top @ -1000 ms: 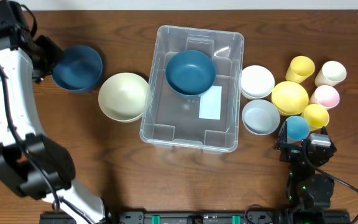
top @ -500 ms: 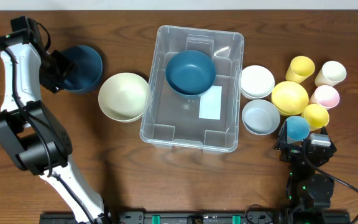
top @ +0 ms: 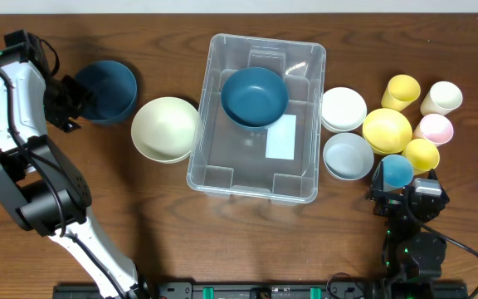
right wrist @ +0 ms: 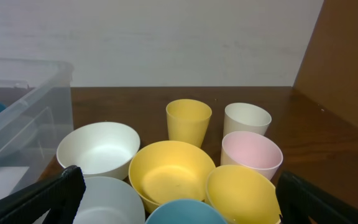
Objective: Pack container
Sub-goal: 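Move the left gripper to the remaining teal bowl and grip its rim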
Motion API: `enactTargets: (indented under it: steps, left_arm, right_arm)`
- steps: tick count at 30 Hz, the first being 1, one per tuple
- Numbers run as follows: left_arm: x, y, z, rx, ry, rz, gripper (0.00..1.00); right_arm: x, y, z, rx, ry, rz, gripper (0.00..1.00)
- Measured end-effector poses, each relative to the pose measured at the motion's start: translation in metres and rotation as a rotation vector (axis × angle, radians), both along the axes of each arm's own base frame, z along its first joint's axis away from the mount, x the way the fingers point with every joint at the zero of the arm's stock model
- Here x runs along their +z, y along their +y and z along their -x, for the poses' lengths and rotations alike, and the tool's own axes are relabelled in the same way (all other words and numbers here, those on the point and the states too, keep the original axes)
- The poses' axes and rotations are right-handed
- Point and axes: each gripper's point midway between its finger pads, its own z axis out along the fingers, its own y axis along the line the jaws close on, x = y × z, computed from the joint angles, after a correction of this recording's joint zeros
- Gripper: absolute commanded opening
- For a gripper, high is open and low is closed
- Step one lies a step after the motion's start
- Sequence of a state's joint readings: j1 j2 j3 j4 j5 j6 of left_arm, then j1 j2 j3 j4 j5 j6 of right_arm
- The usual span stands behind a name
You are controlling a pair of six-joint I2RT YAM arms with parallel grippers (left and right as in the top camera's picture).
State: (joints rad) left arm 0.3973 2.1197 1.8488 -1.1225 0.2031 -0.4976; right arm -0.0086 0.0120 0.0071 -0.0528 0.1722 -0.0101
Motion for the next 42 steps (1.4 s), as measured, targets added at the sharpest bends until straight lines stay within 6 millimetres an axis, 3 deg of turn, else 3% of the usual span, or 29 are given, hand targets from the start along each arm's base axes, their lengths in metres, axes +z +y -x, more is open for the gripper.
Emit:
enactTargets:
  steps: [6, 10, 13, 24, 34, 42]
  left_arm:
    - [-0.004, 0.001, -0.003, 0.0, -0.005, -0.002, 0.62]
    - [-0.013, 0.002, -0.005, 0.002, 0.004, 0.001, 0.48]
    - [-0.019, 0.004, -0.007, 0.001, 0.003, -0.004, 0.45]
    - [-0.019, 0.01, -0.013, 0.004, -0.02, -0.033, 0.44]
    - [-0.035, 0.009, -0.005, 0.007, 0.008, -0.034, 0.44]
    - [-0.035, 0.016, -0.006, 0.017, -0.003, -0.049, 0.44]
  right_arm:
    - [0.0, 0.0, 0.0, 0.0, 0.0, 0.0, 0.99]
    - [0.0, 0.0, 0.0, 0.0, 0.0, 0.0, 0.99]
    - [0.0, 0.0, 0.0, 0.0, 0.0, 0.0, 0.99]
    - [0.0, 0.0, 0.0, 0.0, 0.0, 0.0, 0.99]
    - [0.0, 0.0, 0.0, 0.0, 0.0, 0.0, 0.99]
    - [0.0, 0.0, 0.0, 0.0, 0.0, 0.0, 0.99]
